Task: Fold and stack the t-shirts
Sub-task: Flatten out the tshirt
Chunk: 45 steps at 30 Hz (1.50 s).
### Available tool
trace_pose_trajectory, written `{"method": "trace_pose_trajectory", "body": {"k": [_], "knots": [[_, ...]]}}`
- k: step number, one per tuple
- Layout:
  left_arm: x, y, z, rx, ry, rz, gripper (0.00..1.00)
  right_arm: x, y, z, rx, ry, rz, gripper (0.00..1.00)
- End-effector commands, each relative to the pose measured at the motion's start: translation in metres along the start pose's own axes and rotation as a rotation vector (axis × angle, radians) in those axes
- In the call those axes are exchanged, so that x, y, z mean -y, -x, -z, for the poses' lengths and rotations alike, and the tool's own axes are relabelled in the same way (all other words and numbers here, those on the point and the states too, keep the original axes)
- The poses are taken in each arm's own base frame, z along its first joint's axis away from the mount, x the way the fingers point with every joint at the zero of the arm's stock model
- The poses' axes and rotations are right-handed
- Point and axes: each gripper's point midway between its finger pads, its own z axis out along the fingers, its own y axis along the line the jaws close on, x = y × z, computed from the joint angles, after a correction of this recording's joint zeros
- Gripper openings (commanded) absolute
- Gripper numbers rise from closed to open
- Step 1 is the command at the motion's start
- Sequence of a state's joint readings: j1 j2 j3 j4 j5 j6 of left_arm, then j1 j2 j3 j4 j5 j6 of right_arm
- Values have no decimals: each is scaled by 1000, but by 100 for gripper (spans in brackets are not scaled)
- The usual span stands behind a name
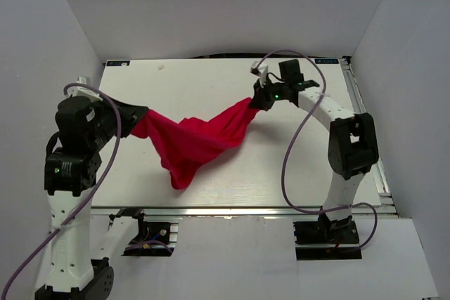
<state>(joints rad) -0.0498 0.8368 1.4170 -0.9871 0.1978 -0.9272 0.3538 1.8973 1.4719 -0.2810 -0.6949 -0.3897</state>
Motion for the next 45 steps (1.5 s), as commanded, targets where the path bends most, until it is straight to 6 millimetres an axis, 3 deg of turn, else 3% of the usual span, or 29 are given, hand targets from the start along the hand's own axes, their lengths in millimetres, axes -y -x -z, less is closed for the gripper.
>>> {"method": "trace_pose_trajectory", "body": {"k": [1, 4, 6, 11, 15, 16, 17, 20, 26, 34, 36, 42, 45], "knots": [[8, -2, -29, -33, -89, -60, 0, -6, -36, 15, -53, 12, -41, 0], [2, -10, -47, -62, -122, -80, 0, 1, -68, 36, -92, -48, -85, 0], [-8, -15, -55, -76, -103, -82, 0, 4, -79, 45, -100, -71, -110, 0], [-22, -22, -59, -86, -76, -107, 0, 12, -110, 66, -143, -132, -162, 0], [-39, -34, -56, -98, -47, -89, 0, 8, -124, 65, -168, -117, -179, 0], [-47, -39, -57, -106, -32, -80, 0, 9, -124, 65, -166, -117, -183, 2], [-49, -41, -54, -103, -35, -73, 0, 8, -123, 64, -161, -109, -183, 13], [-56, -48, -53, -111, -30, -52, 0, 8, -107, 63, -115, -76, -141, 34], [-59, -54, -52, -126, -36, -42, 0, 8, -76, 73, -44, -2, -2, 51], [-60, -56, -55, -135, -37, -51, 0, 23, -79, 98, -69, -44, 153, 56], [-61, -56, -56, -139, -36, -50, 0, 21, -86, 103, -99, -39, 170, 56], [-62, -58, -57, -143, -36, -54, 0, -12, -133, 113, -224, 104, 385, 54], [-64, -60, -58, -149, -39, -47, 0, -13, -143, 113, -251, 128, 457, 54]]}}
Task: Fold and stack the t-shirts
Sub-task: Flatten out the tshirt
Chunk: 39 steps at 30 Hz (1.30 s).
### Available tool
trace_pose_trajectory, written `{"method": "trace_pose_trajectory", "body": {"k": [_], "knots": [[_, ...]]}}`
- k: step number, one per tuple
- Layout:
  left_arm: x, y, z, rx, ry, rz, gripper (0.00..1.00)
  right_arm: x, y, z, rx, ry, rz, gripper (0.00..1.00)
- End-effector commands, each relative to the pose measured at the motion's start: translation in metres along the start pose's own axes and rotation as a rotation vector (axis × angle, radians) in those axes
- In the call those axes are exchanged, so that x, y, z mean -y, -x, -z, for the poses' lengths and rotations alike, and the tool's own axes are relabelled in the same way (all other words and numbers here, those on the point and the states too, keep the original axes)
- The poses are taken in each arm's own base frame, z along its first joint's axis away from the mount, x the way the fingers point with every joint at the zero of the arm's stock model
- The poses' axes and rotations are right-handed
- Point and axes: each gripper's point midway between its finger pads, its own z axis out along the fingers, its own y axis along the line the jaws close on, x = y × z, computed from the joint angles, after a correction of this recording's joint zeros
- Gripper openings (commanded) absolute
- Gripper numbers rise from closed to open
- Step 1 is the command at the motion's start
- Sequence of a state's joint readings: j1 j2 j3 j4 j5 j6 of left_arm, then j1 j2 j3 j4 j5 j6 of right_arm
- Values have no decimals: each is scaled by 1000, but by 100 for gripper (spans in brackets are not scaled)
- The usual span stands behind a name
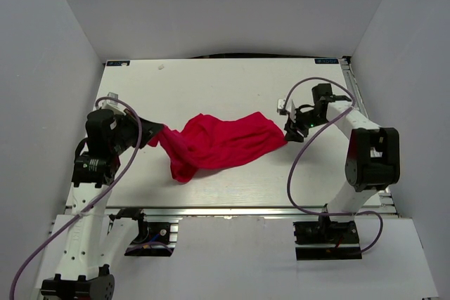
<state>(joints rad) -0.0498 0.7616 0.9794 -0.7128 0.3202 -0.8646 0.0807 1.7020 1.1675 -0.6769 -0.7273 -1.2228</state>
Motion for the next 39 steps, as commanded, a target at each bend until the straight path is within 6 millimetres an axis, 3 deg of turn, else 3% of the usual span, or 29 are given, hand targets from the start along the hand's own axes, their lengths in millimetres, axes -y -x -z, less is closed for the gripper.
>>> {"method": "trace_pose_trajectory", "body": {"k": [1, 8, 15, 25, 32, 39], "knots": [[2, -2, -1, -4, -26, -8, 0, -13, -8, 2, -35, 62, 159, 55], [2, -3, -1, -6, -28, -5, 0, 0, -17, -12, -63, 104, 160, 57], [1, -3, -1, -3, -31, -5, 0, -10, -27, -31, -103, 171, 189, 58], [1, -3, -3, -5, -29, -4, 0, -9, -44, -45, -166, 181, 171, 61], [0, -4, -2, -4, -30, -6, 0, -19, -64, -53, -241, 203, 193, 60], [0, -4, 0, 3, -31, -8, 0, -18, -73, -56, -271, 173, 167, 35]]}}
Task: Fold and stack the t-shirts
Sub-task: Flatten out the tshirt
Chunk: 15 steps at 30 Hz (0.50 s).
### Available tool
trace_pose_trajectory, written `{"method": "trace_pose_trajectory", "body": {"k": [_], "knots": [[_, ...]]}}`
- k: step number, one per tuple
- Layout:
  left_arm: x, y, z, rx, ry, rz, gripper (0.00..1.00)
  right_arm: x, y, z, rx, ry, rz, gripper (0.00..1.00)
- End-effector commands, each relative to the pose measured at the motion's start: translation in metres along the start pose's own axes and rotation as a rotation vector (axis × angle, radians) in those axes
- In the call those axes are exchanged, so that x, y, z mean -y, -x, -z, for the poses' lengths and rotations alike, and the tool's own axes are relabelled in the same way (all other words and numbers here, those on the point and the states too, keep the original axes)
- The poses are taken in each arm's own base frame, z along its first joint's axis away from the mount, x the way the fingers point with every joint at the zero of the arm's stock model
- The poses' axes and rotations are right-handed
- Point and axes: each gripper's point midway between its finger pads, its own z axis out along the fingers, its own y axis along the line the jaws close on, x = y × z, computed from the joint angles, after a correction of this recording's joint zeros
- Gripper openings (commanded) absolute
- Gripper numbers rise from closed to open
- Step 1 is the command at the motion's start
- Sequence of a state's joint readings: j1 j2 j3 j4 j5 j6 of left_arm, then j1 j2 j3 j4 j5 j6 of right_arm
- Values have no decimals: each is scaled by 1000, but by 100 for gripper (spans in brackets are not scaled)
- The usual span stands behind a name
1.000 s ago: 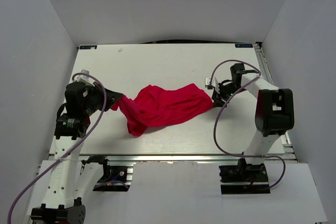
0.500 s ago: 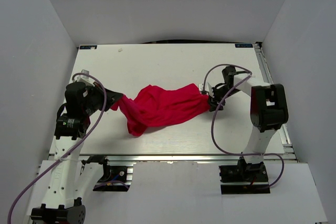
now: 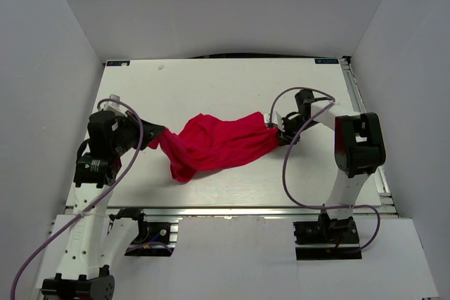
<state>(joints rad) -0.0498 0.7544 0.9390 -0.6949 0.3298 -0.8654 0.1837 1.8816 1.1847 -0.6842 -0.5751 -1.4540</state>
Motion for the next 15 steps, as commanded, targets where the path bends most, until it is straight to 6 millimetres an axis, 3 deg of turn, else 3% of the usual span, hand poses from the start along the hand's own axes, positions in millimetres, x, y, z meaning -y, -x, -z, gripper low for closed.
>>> {"method": "trace_pose_trajectory", "body": {"k": [1, 2, 5, 9, 14, 15], "knots": [[9, 4, 5, 25, -37, -17, 0, -13, -25, -10, -94, 20, -30, 30], [10, 5, 5, 27, -38, -17, 0, -13, -24, -9, -92, 11, -39, 21], [12, 8, 6, 37, -42, -31, 0, -12, -19, -3, -81, -24, -39, 7], [16, 13, 5, 46, -44, -46, 0, -7, -8, 10, -50, -68, -53, 0], [29, 32, 8, 94, -48, -104, 0, 18, 32, 60, 67, -161, -102, 0], [38, 43, 12, 129, -53, -123, 0, 34, 44, 79, 85, -205, -83, 0]]}}
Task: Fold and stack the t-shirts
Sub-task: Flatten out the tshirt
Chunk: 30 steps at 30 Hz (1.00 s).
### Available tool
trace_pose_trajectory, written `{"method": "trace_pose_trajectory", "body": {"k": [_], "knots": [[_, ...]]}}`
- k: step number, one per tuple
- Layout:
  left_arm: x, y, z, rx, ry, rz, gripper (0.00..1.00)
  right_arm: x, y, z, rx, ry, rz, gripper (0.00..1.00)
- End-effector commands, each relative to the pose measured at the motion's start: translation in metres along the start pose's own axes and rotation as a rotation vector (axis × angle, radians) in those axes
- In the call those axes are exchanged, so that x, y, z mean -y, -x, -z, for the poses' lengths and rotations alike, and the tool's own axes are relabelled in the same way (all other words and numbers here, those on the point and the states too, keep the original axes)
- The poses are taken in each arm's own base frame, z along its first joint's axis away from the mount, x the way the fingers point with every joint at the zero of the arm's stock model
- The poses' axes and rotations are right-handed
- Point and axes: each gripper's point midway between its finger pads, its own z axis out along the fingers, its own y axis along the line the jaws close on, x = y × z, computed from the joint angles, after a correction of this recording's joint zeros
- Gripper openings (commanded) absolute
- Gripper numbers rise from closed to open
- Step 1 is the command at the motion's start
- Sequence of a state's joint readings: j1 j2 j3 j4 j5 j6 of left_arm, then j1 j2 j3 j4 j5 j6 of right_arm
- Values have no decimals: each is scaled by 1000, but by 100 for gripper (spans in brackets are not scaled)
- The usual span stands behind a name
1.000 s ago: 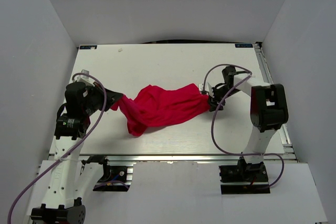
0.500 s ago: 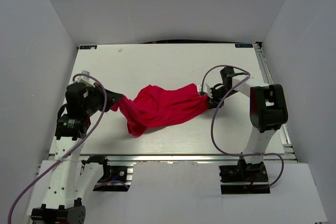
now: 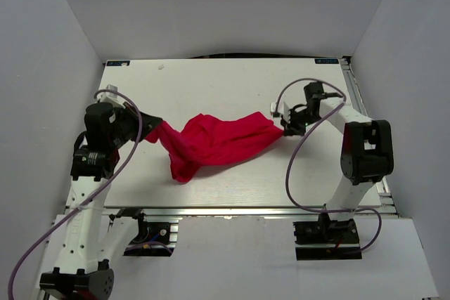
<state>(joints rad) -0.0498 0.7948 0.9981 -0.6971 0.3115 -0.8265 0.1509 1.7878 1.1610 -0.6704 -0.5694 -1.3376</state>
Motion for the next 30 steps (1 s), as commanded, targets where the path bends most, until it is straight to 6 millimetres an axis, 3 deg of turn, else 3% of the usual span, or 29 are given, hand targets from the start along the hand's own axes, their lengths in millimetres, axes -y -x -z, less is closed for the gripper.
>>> {"method": "trace_pose_trajectory", "body": {"k": [1, 2, 5, 8, 9, 12, 13, 14, 15, 17, 19, 20, 23, 24, 26, 30], "knots": [[29, 38, 9, 119, -45, -85, 0, 39, 46, 62, 99, -140, -7, 0], [33, 44, 9, 137, -45, -99, 0, 41, 53, 71, 117, -143, -16, 0], [63, 86, 18, 266, -75, -168, 0, 72, 83, 118, 167, -241, 18, 0], [79, 117, 16, 343, -64, -219, 0, 87, 98, 148, 197, -306, 30, 0], [97, 137, 27, 418, -85, -235, 0, 98, 109, 168, 210, -362, 58, 0], [119, 168, 29, 505, -104, -277, 0, 112, 141, 202, 270, -460, 118, 0], [135, 183, 42, 565, -127, -292, 0, 121, 146, 228, 283, -529, 132, 0], [144, 192, 46, 595, -141, -298, 0, 124, 155, 242, 305, -563, 135, 0], [153, 203, 46, 628, -160, -310, 0, 132, 168, 263, 326, -631, 178, 0], [176, 226, 68, 730, -190, -315, 0, 140, 192, 301, 381, -730, 194, 0], [181, 237, 61, 752, -186, -328, 0, 148, 216, 348, 435, -874, 260, 0], [200, 254, 90, 844, -210, -323, 0, 149, 224, 368, 460, -931, 271, 0], [204, 275, 108, 949, -164, -340, 0, 146, 240, 431, 548, -1093, 280, 0], [205, 278, 113, 970, -155, -343, 0, 146, 234, 448, 571, -1127, 243, 0], [206, 284, 119, 1001, -137, -367, 0, 140, 244, 478, 615, -1182, 280, 0], [219, 283, 119, 990, -187, -394, 0, 121, 248, 517, 686, -1199, 291, 0]]}}
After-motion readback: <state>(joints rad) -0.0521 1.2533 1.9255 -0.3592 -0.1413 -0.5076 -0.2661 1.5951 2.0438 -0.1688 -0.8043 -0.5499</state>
